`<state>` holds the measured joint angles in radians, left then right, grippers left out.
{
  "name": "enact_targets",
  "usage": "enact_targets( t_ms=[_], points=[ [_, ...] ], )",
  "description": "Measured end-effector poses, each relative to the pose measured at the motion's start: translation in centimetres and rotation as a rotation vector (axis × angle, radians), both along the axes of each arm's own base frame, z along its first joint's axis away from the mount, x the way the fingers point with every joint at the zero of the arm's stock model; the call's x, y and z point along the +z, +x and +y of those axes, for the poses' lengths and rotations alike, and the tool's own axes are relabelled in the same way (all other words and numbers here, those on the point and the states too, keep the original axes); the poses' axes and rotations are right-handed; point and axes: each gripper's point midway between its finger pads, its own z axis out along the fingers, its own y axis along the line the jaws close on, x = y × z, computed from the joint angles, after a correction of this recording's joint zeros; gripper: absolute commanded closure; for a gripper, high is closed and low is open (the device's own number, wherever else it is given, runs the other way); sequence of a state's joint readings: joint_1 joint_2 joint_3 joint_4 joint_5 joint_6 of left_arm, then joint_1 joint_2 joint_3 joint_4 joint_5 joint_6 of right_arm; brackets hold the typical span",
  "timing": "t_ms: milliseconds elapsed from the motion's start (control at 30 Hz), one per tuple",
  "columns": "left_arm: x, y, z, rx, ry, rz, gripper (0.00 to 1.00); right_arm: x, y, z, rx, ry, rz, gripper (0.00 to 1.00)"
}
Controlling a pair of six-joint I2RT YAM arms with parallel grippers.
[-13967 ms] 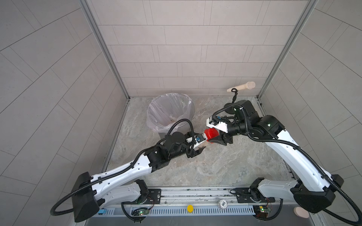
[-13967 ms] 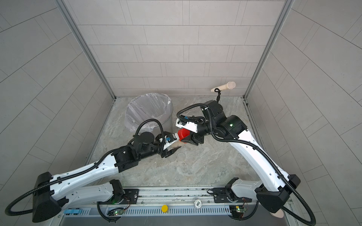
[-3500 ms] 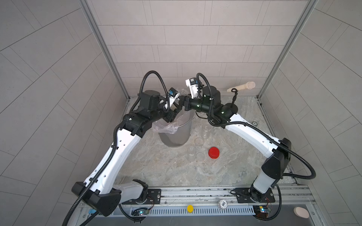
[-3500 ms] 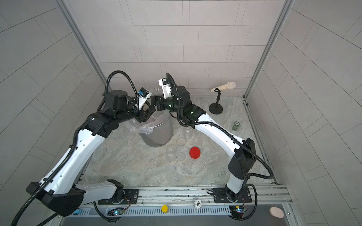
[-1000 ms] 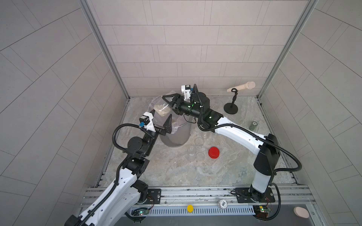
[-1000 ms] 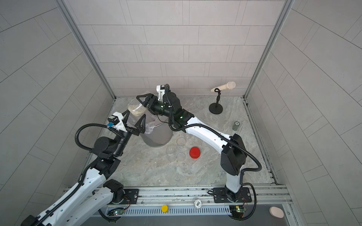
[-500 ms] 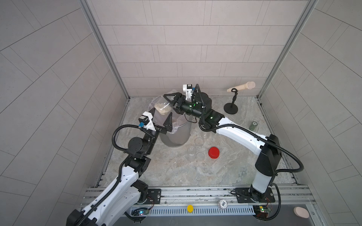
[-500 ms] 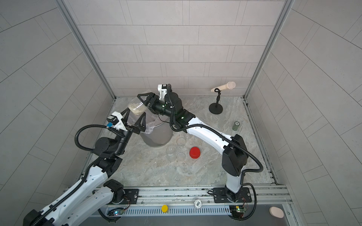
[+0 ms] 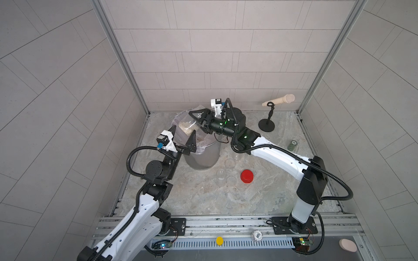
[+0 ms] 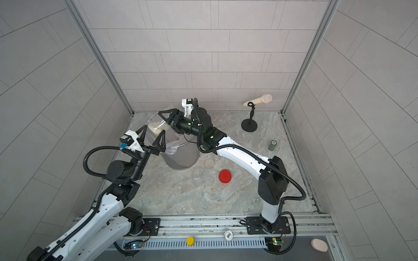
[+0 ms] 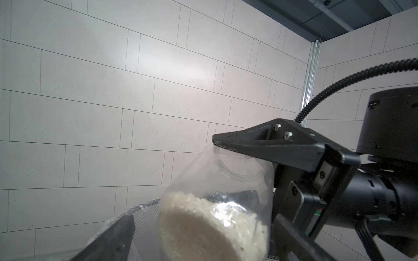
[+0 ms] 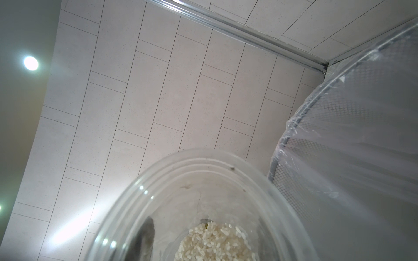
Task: Empty moldy rice from jars
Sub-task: Pour the moldy rice from the jar into the trash bin.
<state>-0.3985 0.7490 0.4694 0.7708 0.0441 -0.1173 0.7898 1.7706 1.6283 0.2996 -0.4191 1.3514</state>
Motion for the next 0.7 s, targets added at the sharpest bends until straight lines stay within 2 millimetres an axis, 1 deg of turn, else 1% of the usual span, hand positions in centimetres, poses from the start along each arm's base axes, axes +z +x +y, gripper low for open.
enact_targets(
  t_ms=[300, 700],
  points=[
    [-0.9, 1.1, -1.0, -0.035, -0.005, 0.022, 0.00, 0.3, -0.1, 0.0, 0.009, 0.017, 0.004, 0.57],
    [0.5, 0.6, -0.2, -0.032, -0.049, -0.029, 0.00, 0.1, -0.2, 0.0, 0.010, 0.023, 0.007, 0.57]
  ],
)
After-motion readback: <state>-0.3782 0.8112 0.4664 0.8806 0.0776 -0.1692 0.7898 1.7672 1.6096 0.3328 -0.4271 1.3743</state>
